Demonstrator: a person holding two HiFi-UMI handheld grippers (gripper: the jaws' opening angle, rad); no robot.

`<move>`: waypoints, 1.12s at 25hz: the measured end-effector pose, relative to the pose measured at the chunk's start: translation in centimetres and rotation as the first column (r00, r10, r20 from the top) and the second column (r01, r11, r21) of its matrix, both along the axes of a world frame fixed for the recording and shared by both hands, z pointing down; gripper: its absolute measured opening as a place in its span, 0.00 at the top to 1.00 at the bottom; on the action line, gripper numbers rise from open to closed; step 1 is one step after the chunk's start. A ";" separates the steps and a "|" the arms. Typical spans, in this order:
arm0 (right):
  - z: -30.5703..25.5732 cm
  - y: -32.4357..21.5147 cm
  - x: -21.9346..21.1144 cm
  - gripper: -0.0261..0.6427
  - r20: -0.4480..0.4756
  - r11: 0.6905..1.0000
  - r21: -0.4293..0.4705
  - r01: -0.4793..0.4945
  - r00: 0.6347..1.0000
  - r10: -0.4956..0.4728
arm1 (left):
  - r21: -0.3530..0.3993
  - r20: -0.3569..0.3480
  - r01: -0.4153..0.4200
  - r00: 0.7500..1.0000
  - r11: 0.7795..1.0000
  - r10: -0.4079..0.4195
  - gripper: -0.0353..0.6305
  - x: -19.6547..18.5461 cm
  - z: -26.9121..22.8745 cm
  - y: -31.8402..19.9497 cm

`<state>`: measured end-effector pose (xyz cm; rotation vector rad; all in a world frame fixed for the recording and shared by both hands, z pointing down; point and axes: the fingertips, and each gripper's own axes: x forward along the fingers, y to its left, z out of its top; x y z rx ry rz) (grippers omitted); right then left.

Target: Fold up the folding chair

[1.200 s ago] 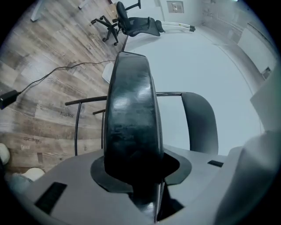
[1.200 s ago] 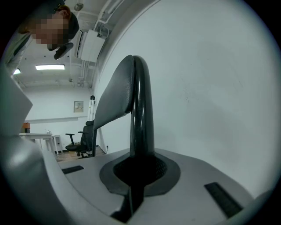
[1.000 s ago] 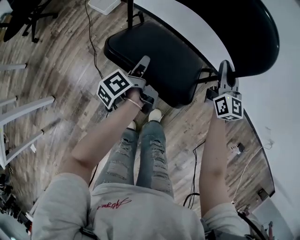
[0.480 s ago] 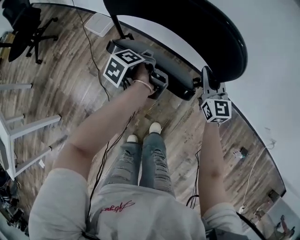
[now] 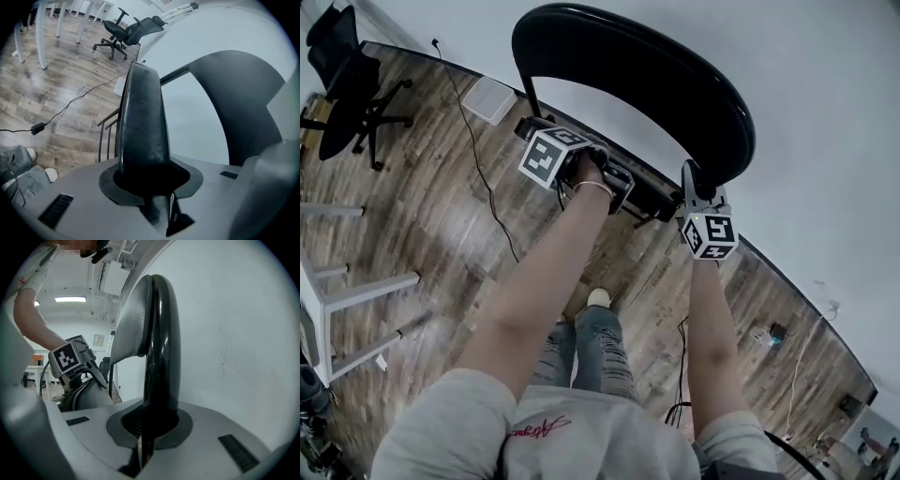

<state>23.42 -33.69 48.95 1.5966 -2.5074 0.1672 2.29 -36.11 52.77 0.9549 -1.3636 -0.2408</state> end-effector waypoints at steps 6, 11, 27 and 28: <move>0.3 -3.1 2.1 0.94 0.022 0.997 -0.038 -0.066 0.997 0.067 | -0.044 0.027 -0.011 1.000 0.999 0.012 0.73 1.8 0.0 -2.9; 0.4 -5.5 3.3 0.94 0.039 0.993 -0.080 -0.088 0.995 0.091 | -0.080 0.062 -0.018 0.998 0.997 0.023 0.73 2.7 -0.3 -5.1; 1.3 -8.8 6.2 0.94 0.071 0.972 -0.195 -0.130 0.987 0.146 | -0.124 0.096 -0.078 0.991 0.989 0.090 0.72 5.1 1.2 -9.4; 0.8 -9.1 6.5 0.94 0.078 0.973 -0.188 -0.135 0.985 0.152 | -0.129 0.098 -0.074 0.991 0.989 0.087 0.72 5.1 1.5 -9.4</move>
